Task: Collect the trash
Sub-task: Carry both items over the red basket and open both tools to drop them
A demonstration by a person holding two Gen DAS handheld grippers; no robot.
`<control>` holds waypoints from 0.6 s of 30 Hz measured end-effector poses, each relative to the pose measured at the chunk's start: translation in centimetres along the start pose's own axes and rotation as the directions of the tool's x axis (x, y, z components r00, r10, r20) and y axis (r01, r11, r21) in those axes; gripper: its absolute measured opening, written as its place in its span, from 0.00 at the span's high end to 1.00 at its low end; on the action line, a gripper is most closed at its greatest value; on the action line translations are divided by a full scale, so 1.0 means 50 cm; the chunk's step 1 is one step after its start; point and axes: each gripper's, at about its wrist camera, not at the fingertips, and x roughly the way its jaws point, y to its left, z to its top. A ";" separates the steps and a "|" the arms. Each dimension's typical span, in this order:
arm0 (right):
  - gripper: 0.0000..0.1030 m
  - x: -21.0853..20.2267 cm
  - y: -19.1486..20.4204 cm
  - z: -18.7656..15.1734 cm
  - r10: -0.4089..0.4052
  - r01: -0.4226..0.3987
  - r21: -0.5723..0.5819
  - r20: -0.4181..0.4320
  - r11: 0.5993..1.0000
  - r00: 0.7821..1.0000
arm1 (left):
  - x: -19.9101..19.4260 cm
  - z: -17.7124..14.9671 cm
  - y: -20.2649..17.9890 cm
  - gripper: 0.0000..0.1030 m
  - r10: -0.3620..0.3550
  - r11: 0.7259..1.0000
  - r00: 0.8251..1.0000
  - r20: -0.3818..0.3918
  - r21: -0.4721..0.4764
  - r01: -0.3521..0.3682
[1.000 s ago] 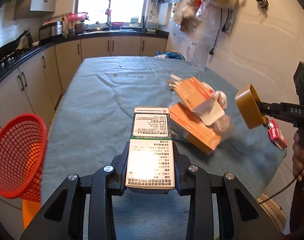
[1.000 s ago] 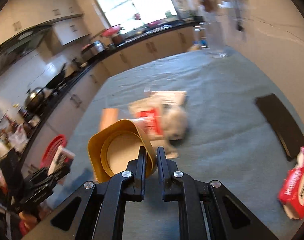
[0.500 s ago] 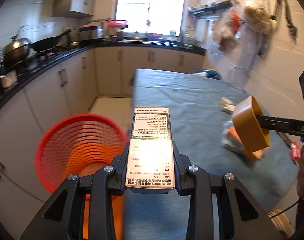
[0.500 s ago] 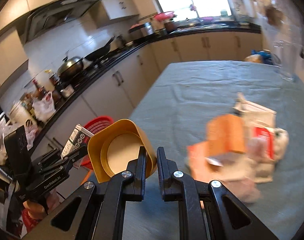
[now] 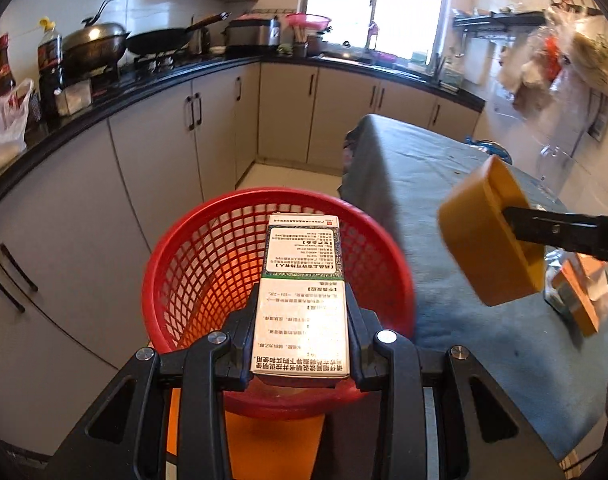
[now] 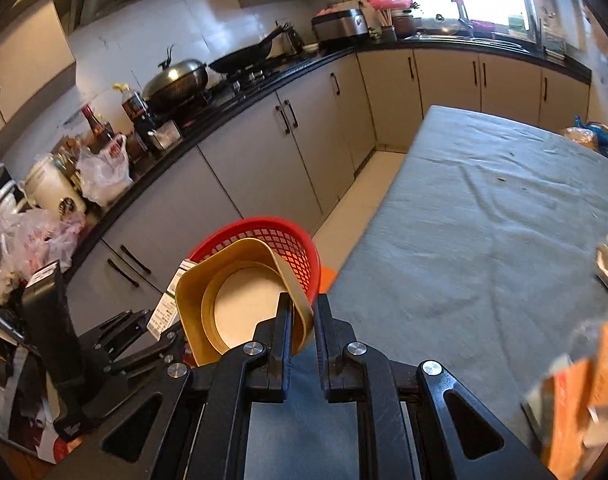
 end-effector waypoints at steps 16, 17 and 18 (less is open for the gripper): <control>0.87 0.153 0.023 0.014 -0.035 0.032 -0.028 -0.115 0.999 0.993 | 0.068 0.002 0.034 0.67 0.009 0.999 0.999 -0.046 -0.034 -0.010; 0.86 0.155 0.024 0.012 -0.037 0.034 -0.028 -0.114 0.999 0.993 | 0.068 0.001 0.032 0.67 0.007 0.999 0.999 -0.047 -0.037 -0.009; 0.86 0.156 0.024 0.013 -0.035 0.033 -0.028 -0.111 0.999 0.993 | 0.069 0.000 0.034 0.67 0.003 0.999 0.999 -0.047 -0.041 -0.005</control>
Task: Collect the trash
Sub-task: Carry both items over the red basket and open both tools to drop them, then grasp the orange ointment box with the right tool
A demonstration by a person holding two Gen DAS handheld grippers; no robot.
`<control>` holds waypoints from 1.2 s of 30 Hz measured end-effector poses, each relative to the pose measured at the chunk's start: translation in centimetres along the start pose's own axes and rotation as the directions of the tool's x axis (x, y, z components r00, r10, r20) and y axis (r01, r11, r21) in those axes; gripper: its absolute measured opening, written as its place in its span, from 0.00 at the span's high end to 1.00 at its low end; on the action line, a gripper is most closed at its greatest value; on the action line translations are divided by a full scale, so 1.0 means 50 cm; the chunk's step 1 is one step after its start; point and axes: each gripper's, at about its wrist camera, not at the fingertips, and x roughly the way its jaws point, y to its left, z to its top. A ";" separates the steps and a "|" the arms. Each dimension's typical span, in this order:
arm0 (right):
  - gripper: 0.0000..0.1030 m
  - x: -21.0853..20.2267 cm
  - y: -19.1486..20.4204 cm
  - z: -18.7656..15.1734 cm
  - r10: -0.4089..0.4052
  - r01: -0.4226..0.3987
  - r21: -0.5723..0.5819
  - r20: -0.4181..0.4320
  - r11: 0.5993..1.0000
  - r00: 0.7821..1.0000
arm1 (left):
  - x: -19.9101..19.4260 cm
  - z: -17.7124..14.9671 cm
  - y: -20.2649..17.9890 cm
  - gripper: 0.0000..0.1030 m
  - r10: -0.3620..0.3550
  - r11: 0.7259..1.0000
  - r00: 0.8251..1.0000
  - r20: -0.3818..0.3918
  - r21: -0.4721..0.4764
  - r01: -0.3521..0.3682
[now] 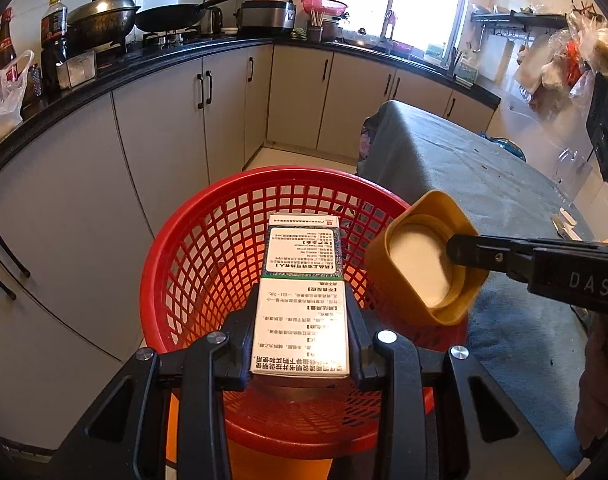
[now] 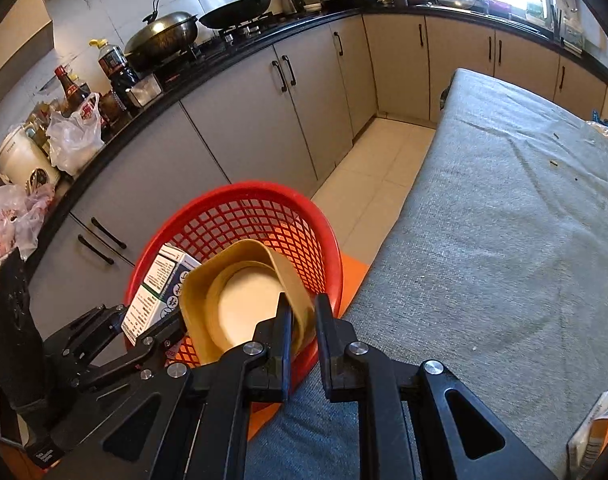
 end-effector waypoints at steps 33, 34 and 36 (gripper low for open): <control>0.72 -0.205 -0.091 -0.085 0.033 -0.046 0.095 0.130 0.994 0.991 | -0.118 -0.010 -0.100 0.41 -0.096 0.995 0.991 0.088 0.040 0.092; 0.72 -0.215 -0.099 -0.090 0.031 -0.045 0.100 0.136 0.994 0.990 | -0.121 -0.011 -0.113 0.41 -0.106 0.994 0.991 0.087 0.048 0.102; 0.72 -0.242 -0.123 -0.107 0.026 -0.044 0.117 0.151 0.992 0.988 | -0.127 -0.015 -0.143 0.41 -0.132 0.990 0.988 0.081 0.065 0.127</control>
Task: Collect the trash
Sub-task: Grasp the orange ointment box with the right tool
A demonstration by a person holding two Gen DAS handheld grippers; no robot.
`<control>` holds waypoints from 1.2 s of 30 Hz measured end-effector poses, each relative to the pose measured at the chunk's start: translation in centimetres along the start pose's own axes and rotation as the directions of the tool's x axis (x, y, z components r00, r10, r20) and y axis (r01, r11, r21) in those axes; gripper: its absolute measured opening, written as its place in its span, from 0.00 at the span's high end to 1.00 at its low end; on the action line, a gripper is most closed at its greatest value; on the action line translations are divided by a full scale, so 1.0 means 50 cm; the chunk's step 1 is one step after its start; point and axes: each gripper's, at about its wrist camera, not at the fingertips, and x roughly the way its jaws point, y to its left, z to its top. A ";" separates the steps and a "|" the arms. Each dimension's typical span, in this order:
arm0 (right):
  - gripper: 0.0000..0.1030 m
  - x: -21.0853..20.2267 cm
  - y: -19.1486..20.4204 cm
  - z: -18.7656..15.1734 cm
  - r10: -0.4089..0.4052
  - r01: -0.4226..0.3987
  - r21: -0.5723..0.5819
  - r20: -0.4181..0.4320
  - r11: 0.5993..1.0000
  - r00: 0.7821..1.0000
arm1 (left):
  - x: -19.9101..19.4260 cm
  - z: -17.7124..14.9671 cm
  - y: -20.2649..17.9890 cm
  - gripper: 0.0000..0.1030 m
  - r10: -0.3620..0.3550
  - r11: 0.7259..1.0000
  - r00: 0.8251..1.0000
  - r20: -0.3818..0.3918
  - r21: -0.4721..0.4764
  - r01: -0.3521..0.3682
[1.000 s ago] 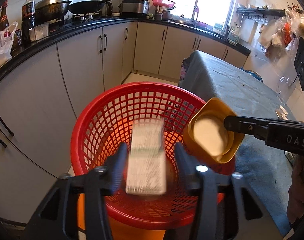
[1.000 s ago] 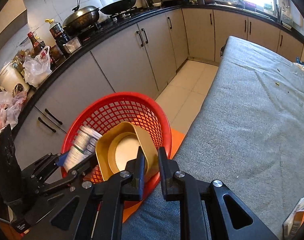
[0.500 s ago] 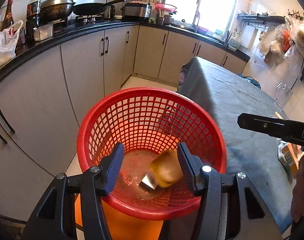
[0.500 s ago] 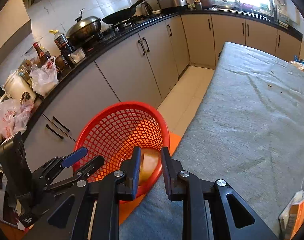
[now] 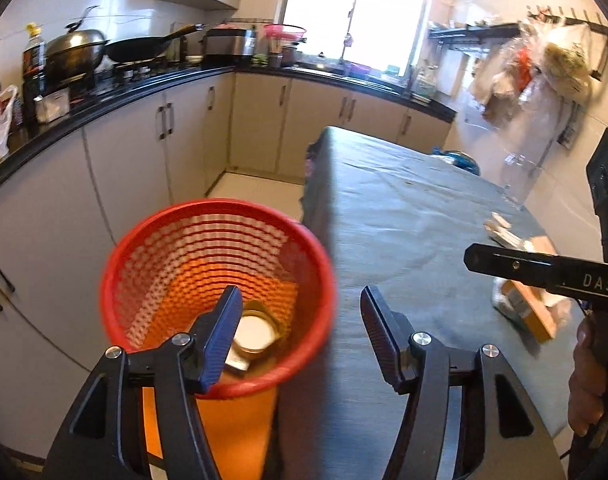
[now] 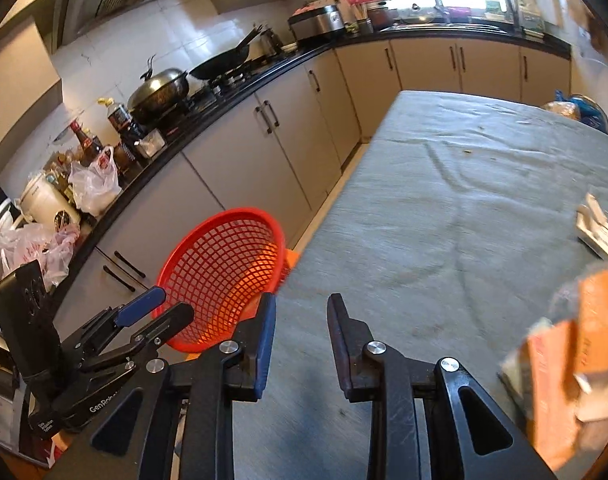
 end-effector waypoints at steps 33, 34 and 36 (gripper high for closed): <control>0.74 -0.160 -0.308 -0.020 -0.052 0.045 0.108 0.068 0.993 0.996 | 0.090 -0.070 -0.386 0.39 -0.217 0.946 0.949 -0.229 0.191 0.263; 0.74 -0.170 -0.311 -0.024 -0.048 0.038 0.116 0.087 0.993 0.995 | 0.091 -0.070 -0.389 0.39 -0.219 0.945 0.948 -0.232 0.191 0.266; 0.74 -0.192 -0.322 -0.028 -0.041 0.023 0.146 0.125 0.989 0.991 | 0.093 -0.070 -0.398 0.38 -0.231 0.941 0.943 -0.241 0.189 0.279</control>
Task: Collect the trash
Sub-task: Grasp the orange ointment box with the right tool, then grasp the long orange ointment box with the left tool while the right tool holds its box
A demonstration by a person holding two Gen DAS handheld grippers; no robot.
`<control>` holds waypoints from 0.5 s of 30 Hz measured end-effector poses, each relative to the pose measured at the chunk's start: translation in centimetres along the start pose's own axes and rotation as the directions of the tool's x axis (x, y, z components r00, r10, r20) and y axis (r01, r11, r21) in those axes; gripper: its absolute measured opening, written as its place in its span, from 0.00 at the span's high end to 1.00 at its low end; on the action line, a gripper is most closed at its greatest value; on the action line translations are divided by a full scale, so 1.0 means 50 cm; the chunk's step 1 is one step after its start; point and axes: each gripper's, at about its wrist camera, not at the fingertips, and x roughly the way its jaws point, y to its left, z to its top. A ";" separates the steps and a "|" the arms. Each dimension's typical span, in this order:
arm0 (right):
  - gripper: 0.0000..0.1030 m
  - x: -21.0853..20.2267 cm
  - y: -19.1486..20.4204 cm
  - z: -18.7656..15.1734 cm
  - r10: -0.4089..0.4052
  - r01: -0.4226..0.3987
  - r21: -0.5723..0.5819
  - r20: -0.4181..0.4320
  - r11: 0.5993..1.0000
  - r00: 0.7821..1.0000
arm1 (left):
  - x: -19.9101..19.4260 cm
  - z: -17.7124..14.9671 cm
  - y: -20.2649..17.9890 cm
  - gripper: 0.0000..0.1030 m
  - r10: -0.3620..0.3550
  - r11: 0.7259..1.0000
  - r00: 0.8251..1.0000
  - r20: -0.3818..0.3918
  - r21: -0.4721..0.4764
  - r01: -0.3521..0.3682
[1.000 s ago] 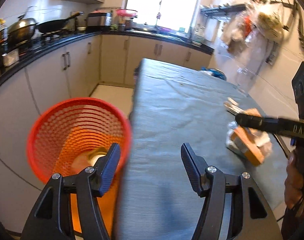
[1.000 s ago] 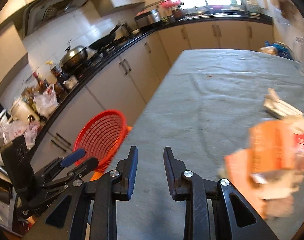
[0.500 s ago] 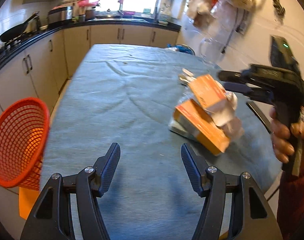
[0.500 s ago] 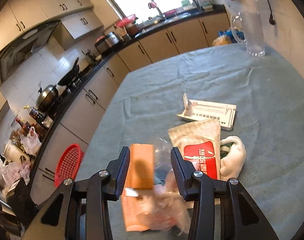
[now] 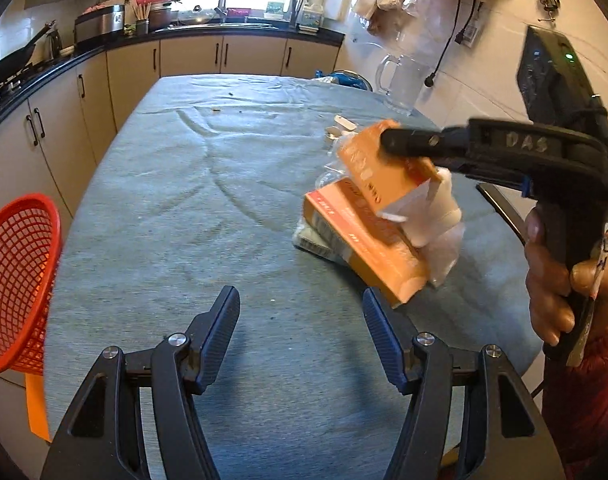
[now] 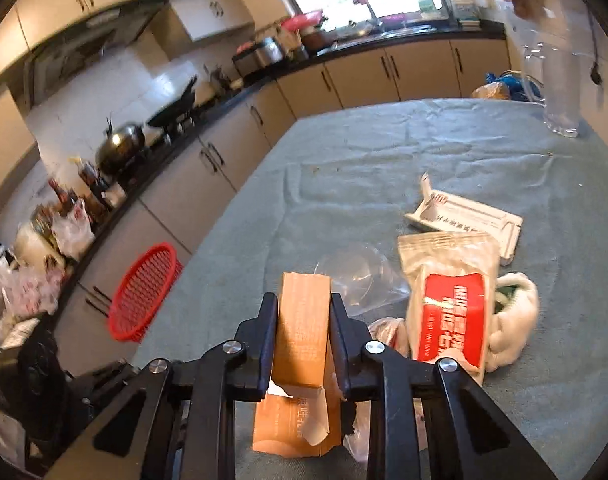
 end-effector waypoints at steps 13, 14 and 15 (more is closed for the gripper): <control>0.74 -0.139 -0.066 -0.024 -0.038 0.022 0.096 0.173 0.995 0.984 | 0.077 0.059 -0.092 0.33 -0.065 0.995 0.992 -0.106 -0.082 0.056; 0.74 -0.145 -0.068 -0.025 -0.037 0.019 0.099 0.176 0.995 0.984 | 0.085 0.059 -0.097 0.33 -0.050 0.995 0.992 -0.117 -0.087 0.040; 0.74 -0.149 -0.074 -0.027 -0.037 0.019 0.103 0.180 0.994 0.983 | 0.099 0.063 -0.101 0.33 -0.033 0.995 0.991 -0.129 -0.100 0.020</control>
